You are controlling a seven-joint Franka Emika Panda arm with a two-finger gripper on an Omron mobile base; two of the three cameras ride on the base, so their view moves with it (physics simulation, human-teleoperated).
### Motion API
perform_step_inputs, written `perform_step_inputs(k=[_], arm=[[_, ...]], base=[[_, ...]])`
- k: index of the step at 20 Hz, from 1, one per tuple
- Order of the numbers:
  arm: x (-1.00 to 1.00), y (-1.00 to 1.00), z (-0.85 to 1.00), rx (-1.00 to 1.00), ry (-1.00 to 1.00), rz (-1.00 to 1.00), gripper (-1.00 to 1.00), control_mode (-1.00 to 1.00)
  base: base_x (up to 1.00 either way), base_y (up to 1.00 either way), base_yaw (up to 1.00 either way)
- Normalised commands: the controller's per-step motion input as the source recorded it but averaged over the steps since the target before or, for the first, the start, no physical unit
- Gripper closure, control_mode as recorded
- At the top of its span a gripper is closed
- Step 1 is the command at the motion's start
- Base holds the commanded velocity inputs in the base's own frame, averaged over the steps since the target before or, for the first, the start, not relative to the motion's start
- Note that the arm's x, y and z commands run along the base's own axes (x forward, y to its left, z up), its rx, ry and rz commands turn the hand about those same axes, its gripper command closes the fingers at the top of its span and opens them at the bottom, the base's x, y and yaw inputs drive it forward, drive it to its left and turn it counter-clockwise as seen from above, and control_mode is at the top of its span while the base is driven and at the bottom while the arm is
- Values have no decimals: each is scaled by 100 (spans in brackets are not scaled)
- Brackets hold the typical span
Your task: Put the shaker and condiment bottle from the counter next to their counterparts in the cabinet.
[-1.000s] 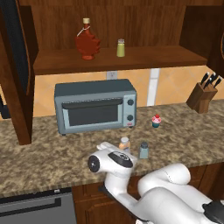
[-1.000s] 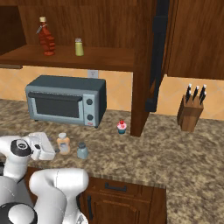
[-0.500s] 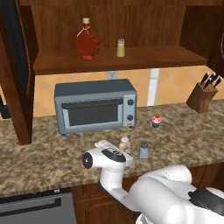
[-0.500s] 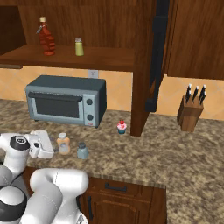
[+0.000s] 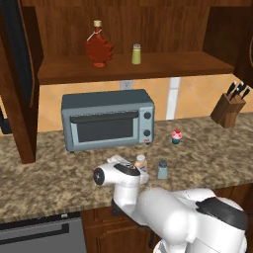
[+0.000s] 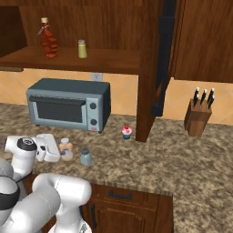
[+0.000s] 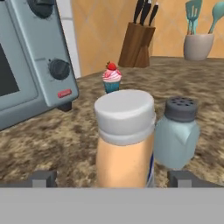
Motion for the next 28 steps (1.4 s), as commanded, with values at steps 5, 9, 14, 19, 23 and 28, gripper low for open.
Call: perform_step_inputs(k=[5, 9, 14, 19, 23, 28], arm=[[9, -5, -23, 0, 0, 0, 100, -100], [0, -1, -2, 1, 4, -1, 100, -100], [0, -6, 16, 0, -7, 5, 100, -100], [-1, -2, 56, 0, -19, 35, 100, -100], [0, -9, 69, 8, -1, 46, 100, -100], [-10, -7, 78, 13, 3, 35, 100, -100]], base=[[0, 0, 0], [0, 0, 0], [0, 0, 0], [0, 0, 0], [0, 0, 0], [0, 0, 0]])
